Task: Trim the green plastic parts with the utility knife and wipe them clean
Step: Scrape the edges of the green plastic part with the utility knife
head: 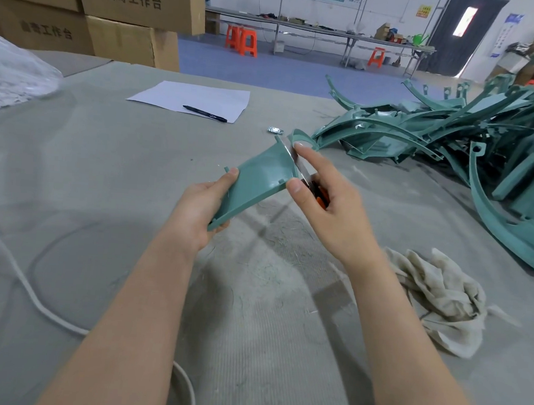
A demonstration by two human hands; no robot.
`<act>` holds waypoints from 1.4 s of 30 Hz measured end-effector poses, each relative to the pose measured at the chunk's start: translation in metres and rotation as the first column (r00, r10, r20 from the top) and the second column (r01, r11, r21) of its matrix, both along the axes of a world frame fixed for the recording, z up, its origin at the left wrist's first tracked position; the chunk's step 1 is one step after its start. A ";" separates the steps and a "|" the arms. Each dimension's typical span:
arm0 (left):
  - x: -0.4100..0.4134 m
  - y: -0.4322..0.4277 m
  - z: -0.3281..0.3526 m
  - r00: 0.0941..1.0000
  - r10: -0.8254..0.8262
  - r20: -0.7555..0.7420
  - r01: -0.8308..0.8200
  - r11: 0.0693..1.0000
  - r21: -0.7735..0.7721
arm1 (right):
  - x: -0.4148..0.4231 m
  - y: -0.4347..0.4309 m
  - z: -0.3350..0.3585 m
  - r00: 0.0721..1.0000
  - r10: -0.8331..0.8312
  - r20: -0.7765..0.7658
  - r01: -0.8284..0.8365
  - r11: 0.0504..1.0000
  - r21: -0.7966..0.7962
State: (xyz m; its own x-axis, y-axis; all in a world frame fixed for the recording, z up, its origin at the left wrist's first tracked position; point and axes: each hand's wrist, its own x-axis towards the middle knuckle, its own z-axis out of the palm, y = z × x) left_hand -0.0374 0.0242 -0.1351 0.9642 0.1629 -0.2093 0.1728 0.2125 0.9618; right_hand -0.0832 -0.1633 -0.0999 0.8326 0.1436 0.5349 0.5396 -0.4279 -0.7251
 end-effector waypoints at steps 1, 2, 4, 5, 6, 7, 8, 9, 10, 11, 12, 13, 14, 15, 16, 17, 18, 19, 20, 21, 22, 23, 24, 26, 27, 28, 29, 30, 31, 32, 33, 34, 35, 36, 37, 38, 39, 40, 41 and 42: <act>0.000 0.000 0.000 1.000 -0.002 -0.004 0.002 1.000 -0.014 | 0.000 0.000 0.000 1.000 -0.001 0.002 0.001 1.000 0.003; 0.000 -0.001 0.000 1.000 -0.005 -0.009 0.004 1.000 -0.022 | 0.000 0.000 0.000 1.000 -0.003 0.006 0.003 1.000 0.004; 0.001 -0.001 0.000 1.000 -0.005 -0.022 0.004 1.000 -0.022 | 0.001 0.000 -0.001 1.000 -0.003 0.008 0.003 1.000 0.010; 0.001 0.000 0.000 1.000 -0.003 -0.026 0.003 1.000 -0.021 | 0.001 0.000 -0.001 1.000 -0.001 0.009 0.001 1.000 0.015; 0.001 0.000 0.000 1.000 -0.002 -0.029 0.001 1.000 -0.022 | 0.001 0.001 -0.002 1.000 0.000 0.011 -0.001 1.000 0.019; 0.001 0.001 -0.001 1.000 -0.001 -0.031 0.001 1.000 -0.024 | 0.002 0.001 -0.002 1.000 0.003 0.015 -0.003 1.000 0.023; 0.002 0.001 -0.001 0.999 -0.001 -0.032 0.000 1.000 -0.028 | 0.002 0.002 -0.002 1.000 0.005 0.016 -0.006 1.000 0.028; 0.002 0.001 -0.001 0.999 -0.001 -0.034 0.000 0.999 -0.032 | 0.002 0.002 -0.002 1.000 0.009 0.016 -0.010 0.999 0.035; 0.002 0.001 -0.001 0.999 0.000 -0.036 -0.001 0.999 -0.037 | 0.002 0.002 -0.003 1.000 0.013 0.017 -0.014 0.999 0.045; 0.002 0.001 -0.001 0.999 0.001 -0.039 -0.002 0.999 -0.044 | 0.002 0.002 -0.003 1.000 0.016 0.021 -0.017 0.998 0.054; 0.002 0.001 -0.001 0.999 0.003 -0.044 -0.005 0.999 -0.054 | 0.003 0.002 -0.004 0.999 0.017 0.028 -0.019 0.998 0.060; 0.003 0.001 -0.001 0.999 0.005 -0.051 -0.008 0.998 -0.066 | 0.003 0.003 -0.005 0.999 0.016 0.036 -0.019 0.998 0.064; 0.003 0.000 -0.001 0.998 0.005 -0.060 -0.010 0.997 -0.078 | 0.003 0.004 -0.005 0.999 0.016 0.045 -0.019 0.998 0.067; 0.003 0.000 -0.002 0.998 0.004 -0.069 -0.011 0.996 -0.088 | 0.003 0.005 -0.005 0.998 0.017 0.053 -0.020 0.998 0.067; 0.003 0.000 -0.002 0.997 0.006 -0.076 -0.013 0.995 -0.099 | 0.003 0.005 -0.005 0.998 0.020 0.061 -0.024 0.998 0.065; 0.003 0.000 -0.002 0.997 0.008 -0.081 -0.018 0.993 -0.115 | 0.002 0.006 -0.004 0.997 0.024 0.069 -0.029 0.998 0.063; 0.004 0.000 -0.002 0.996 0.012 -0.084 -0.024 0.991 -0.134 | 0.001 0.007 -0.003 0.997 0.032 0.072 -0.036 0.997 0.062; 0.004 0.000 -0.002 0.996 0.018 -0.089 -0.031 0.988 -0.154 | 0.000 0.008 -0.002 0.997 0.043 0.066 -0.048 0.996 0.069; 0.004 0.001 -0.002 0.995 0.024 -0.096 -0.040 0.985 -0.167 | -0.001 0.009 -0.001 0.997 0.057 0.056 -0.061 0.995 0.081; 0.004 0.001 -0.002 0.994 0.030 -0.103 -0.047 0.984 -0.171 | -0.002 0.009 0.000 0.996 0.068 0.049 -0.072 0.993 0.093; 0.005 0.001 -0.002 0.994 0.033 -0.106 -0.051 0.984 -0.171 | -0.002 0.008 0.001 0.996 0.072 0.050 -0.077 0.992 0.103; 0.005 0.001 -0.003 0.994 0.034 -0.104 -0.051 0.984 -0.170 | -0.002 0.007 0.001 0.996 0.068 0.056 -0.074 0.991 0.115; 0.006 0.001 -0.003 0.995 0.033 -0.099 -0.050 0.985 -0.166 | 0.000 0.005 0.002 0.997 0.056 0.061 -0.063 0.989 0.131; 0.006 0.001 -0.003 0.995 0.036 -0.089 -0.048 0.988 -0.145 | 0.003 0.000 0.003 0.999 0.006 0.050 -0.014 0.987 0.161; 0.005 0.001 -0.002 0.996 0.036 -0.084 -0.047 0.990 -0.130 | 0.003 -0.002 0.003 0.999 -0.021 0.037 0.015 0.987 0.163; 0.005 0.001 -0.002 0.996 0.034 -0.079 -0.042 0.993 -0.113 | 0.003 -0.003 0.004 0.999 -0.039 0.025 0.035 0.987 0.156; 0.005 0.000 -0.002 0.997 0.027 -0.074 -0.034 0.995 -0.094 | 0.003 -0.003 0.004 0.999 -0.050 0.018 0.047 0.988 0.147; 0.005 0.000 -0.002 0.997 0.019 -0.070 -0.025 0.997 -0.076 | 0.003 -0.004 0.004 0.998 -0.053 0.017 0.051 0.989 0.136; 0.005 -0.001 -0.001 0.998 0.014 -0.066 -0.018 0.998 -0.063 | 0.003 -0.003 0.003 0.999 -0.051 0.017 0.048 0.991 0.125; 0.005 -0.001 -0.002 0.998 0.012 -0.063 -0.016 0.998 -0.055 | 0.003 -0.003 0.002 0.999 -0.045 0.013 0.043 0.992 0.116; 0.005 -0.001 -0.002 0.998 0.013 -0.058 -0.016 0.999 -0.050 | 0.004 -0.002 0.002 0.999 -0.039 0.005 0.039 0.993 0.108; 0.005 -0.001 -0.002 0.999 0.013 -0.053 -0.015 0.999 -0.048 | 0.004 -0.002 0.001 0.999 -0.035 -0.004 0.036 0.994 0.101; 0.005 -0.001 -0.003 0.999 0.014 -0.048 -0.017 0.999 -0.045 | 0.005 -0.001 0.000 0.999 -0.032 -0.012 0.033 0.995 0.094; 0.005 0.000 -0.004 0.999 0.020 -0.046 -0.022 0.999 -0.042 | 0.005 -0.001 0.000 1.000 -0.026 -0.015 0.027 0.996 0.086; 0.006 0.000 -0.004 0.998 0.029 -0.048 -0.031 0.999 -0.040 | 0.004 -0.001 -0.001 1.000 -0.018 -0.016 0.019 0.997 0.078; 0.007 0.001 -0.005 0.998 0.038 -0.051 -0.040 0.998 -0.041 | 0.004 0.000 0.000 1.000 -0.005 -0.016 0.006 0.997 0.073; 0.007 0.001 -0.006 0.997 0.046 -0.054 -0.048 0.998 -0.043 | 0.003 0.000 0.000 1.000 0.009 -0.016 -0.008 0.997 0.072; 0.008 0.002 -0.007 0.997 0.053 -0.056 -0.055 0.998 -0.043 | 0.003 0.000 0.000 1.000 0.021 -0.016 -0.020 0.997 0.074; 0.008 0.002 -0.007 0.997 0.058 -0.056 -0.060 0.997 -0.041 | 0.002 0.000 0.000 0.999 0.031 -0.015 -0.030 0.997 0.077; 0.009 0.002 -0.008 0.997 0.061 -0.056 -0.064 0.997 -0.041 | 0.002 0.000 0.000 0.999 0.038 -0.014 -0.037 0.996 0.081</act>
State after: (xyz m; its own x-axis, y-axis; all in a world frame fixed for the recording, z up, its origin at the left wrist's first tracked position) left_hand -0.0285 0.0267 -0.1429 0.9393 0.2123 -0.2694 0.2098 0.2656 0.9410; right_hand -0.0808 -0.1628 -0.0995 0.8355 0.1319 0.5335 0.5430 -0.3472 -0.7646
